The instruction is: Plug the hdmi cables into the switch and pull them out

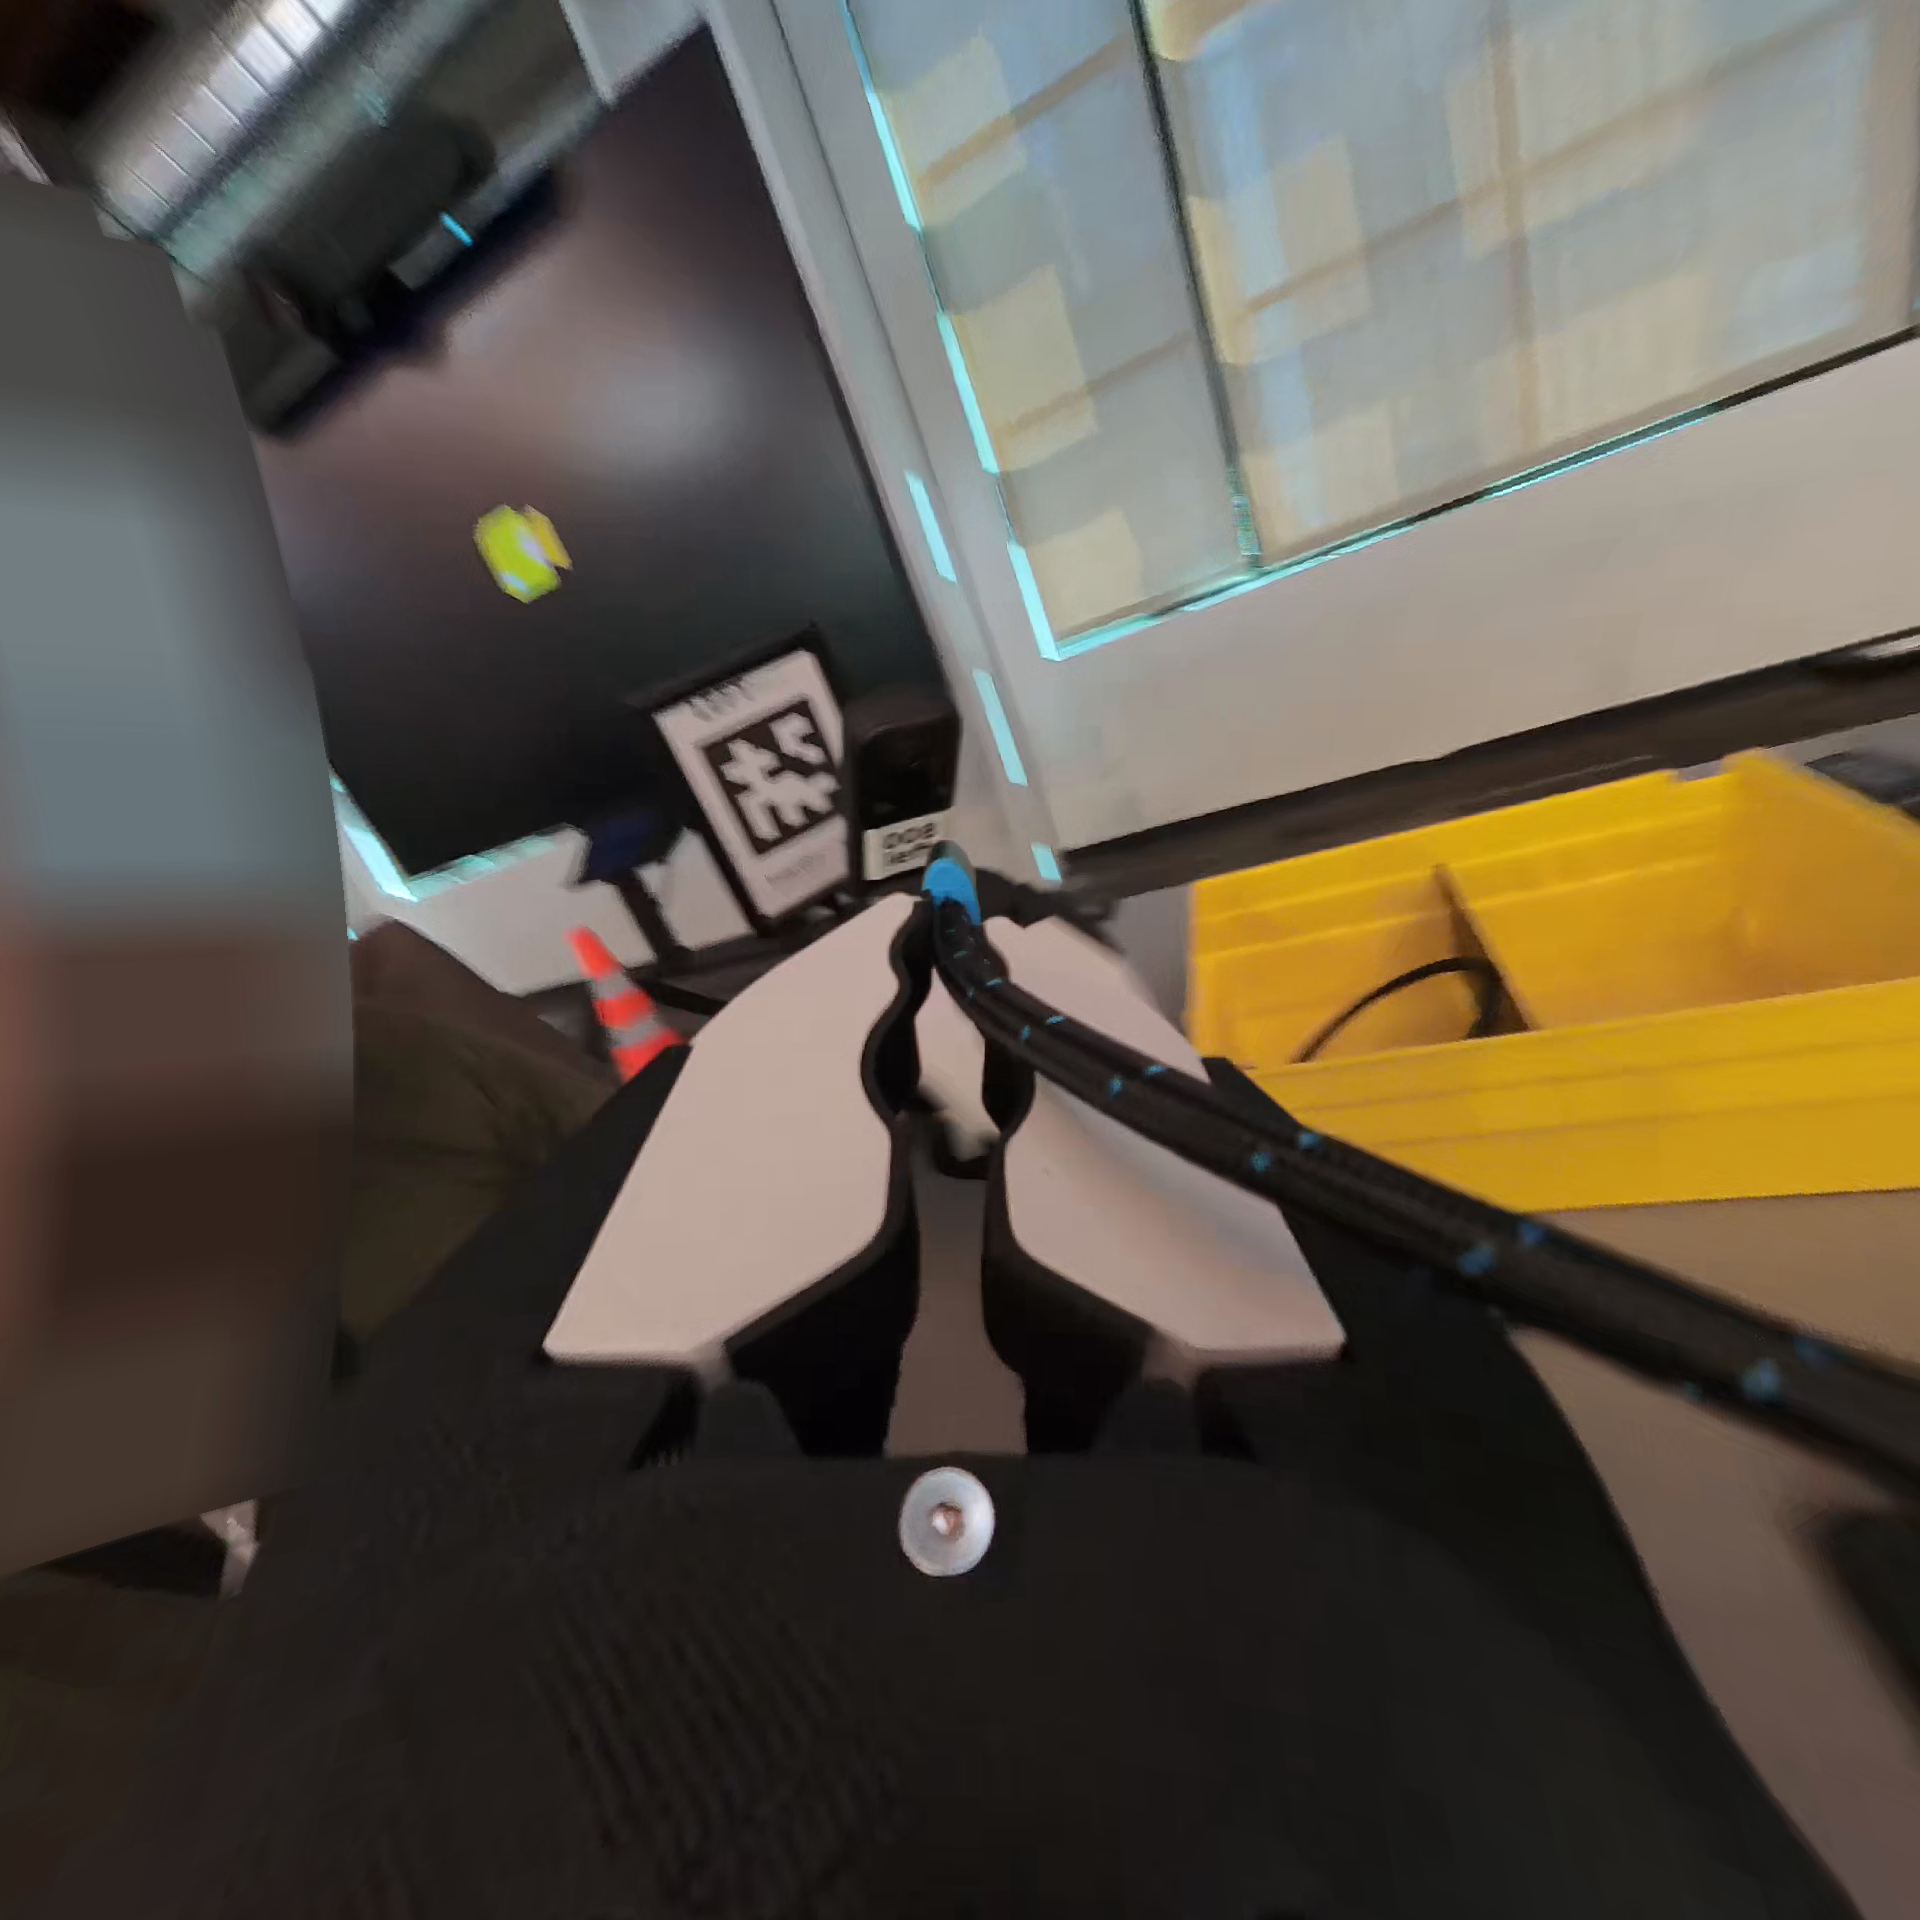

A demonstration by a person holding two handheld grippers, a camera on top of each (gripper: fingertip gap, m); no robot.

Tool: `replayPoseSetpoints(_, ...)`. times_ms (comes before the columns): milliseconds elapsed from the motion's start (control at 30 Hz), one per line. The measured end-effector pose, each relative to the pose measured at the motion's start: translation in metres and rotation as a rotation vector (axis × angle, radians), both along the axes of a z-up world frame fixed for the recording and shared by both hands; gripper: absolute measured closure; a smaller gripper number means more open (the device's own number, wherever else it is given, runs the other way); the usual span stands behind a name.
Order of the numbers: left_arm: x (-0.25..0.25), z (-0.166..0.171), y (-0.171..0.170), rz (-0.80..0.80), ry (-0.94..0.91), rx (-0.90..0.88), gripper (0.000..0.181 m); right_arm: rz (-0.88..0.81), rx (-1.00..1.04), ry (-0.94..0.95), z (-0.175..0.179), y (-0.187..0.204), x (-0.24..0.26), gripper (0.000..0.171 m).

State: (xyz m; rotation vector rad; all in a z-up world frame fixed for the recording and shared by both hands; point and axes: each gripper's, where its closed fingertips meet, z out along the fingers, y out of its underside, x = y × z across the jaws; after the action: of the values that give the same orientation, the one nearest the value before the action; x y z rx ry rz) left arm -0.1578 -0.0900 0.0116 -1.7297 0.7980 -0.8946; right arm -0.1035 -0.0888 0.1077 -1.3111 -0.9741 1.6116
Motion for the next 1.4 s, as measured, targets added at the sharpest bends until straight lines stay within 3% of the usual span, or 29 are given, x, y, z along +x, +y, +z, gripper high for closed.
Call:
replayPoseSetpoints(33, 0.006, -0.002, -0.008, -0.042, -0.009, -0.006, 0.135, -0.032, 0.029, -0.015, 0.002, 0.000, 0.001, 0.164)
replayPoseSetpoints(167, 0.011, -0.013, -0.006, 0.031, 0.107, 0.146, 0.116, -0.093, 0.087, -0.049, 0.007, -0.002, 0.002, 0.164)
replayPoseSetpoints(367, 0.032, -0.045, 0.016, 0.133, 0.348, 0.233, 0.118, -0.100, 0.117, -0.071, 0.011, -0.010, -0.003, 0.165)
replayPoseSetpoints(567, 0.036, -0.017, 0.022, 0.157, 0.160, 0.218, 0.140, -0.109, 0.164, -0.103, 0.012, -0.015, -0.007, 0.166)
replayPoseSetpoints(800, 0.033, -0.022, 0.032, 0.140, 0.149, 0.155, 0.162, -0.088, 0.185, -0.113, 0.014, -0.022, -0.010, 0.165)
replayPoseSetpoints(900, 0.031, -0.023, 0.034, 0.135, 0.154, 0.158, 0.166, -0.075, 0.200, -0.119, 0.015, -0.027, -0.012, 0.165)
replayPoseSetpoints(1300, -0.011, 0.049, 0.026, 0.273, 0.009, 0.441, 0.171, 0.104, 0.436, -0.131, 0.016, -0.081, -0.022, 0.162)
replayPoseSetpoints(1400, -0.015, 0.062, 0.022, 0.269, -0.028, 0.479, 0.171, 0.185, 0.502, -0.123, 0.011, -0.099, -0.025, 0.145)
